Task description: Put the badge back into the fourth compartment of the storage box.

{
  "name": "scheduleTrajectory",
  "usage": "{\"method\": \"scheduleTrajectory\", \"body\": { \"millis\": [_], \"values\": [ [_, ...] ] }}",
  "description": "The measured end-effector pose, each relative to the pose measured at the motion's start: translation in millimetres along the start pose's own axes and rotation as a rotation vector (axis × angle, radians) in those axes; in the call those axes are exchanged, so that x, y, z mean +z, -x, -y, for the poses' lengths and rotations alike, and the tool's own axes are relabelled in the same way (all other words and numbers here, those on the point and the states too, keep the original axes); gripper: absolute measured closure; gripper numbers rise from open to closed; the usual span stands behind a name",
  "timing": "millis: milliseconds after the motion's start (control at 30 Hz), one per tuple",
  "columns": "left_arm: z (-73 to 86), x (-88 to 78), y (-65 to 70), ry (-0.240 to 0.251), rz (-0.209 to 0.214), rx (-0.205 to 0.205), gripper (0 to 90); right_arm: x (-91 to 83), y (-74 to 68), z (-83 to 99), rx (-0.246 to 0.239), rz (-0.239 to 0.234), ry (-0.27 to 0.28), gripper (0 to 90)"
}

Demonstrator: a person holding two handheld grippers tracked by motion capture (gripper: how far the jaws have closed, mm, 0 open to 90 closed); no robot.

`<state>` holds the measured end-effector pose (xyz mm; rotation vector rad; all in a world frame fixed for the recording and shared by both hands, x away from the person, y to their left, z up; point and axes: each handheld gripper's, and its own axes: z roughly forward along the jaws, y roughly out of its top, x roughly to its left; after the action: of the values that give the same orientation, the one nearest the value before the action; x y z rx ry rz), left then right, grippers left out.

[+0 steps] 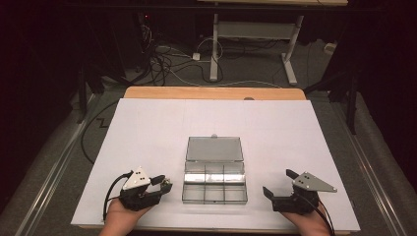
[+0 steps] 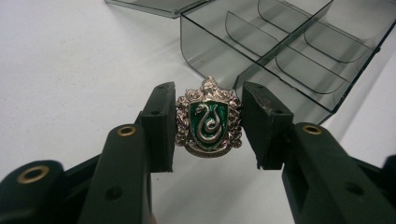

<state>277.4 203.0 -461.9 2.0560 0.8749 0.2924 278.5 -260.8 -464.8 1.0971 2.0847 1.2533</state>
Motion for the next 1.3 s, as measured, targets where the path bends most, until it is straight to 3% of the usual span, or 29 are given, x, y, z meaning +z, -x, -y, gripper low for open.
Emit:
{"method": "scheduleTrajectory", "body": {
  "millis": [567, 1300],
  "values": [
    [-11.6, -1.5, 10.2, 0.049, 0.032, 0.008, 55.0, -0.3, 0.4, -1.0, 0.007, 0.001, 0.004, 0.3],
    [-22.6, 10.9, 26.8, 0.052, 0.077, 0.050, 55.0, 0.7, 0.0, -1.0, 0.000, 0.001, 0.003, 0.3]
  ]
}}
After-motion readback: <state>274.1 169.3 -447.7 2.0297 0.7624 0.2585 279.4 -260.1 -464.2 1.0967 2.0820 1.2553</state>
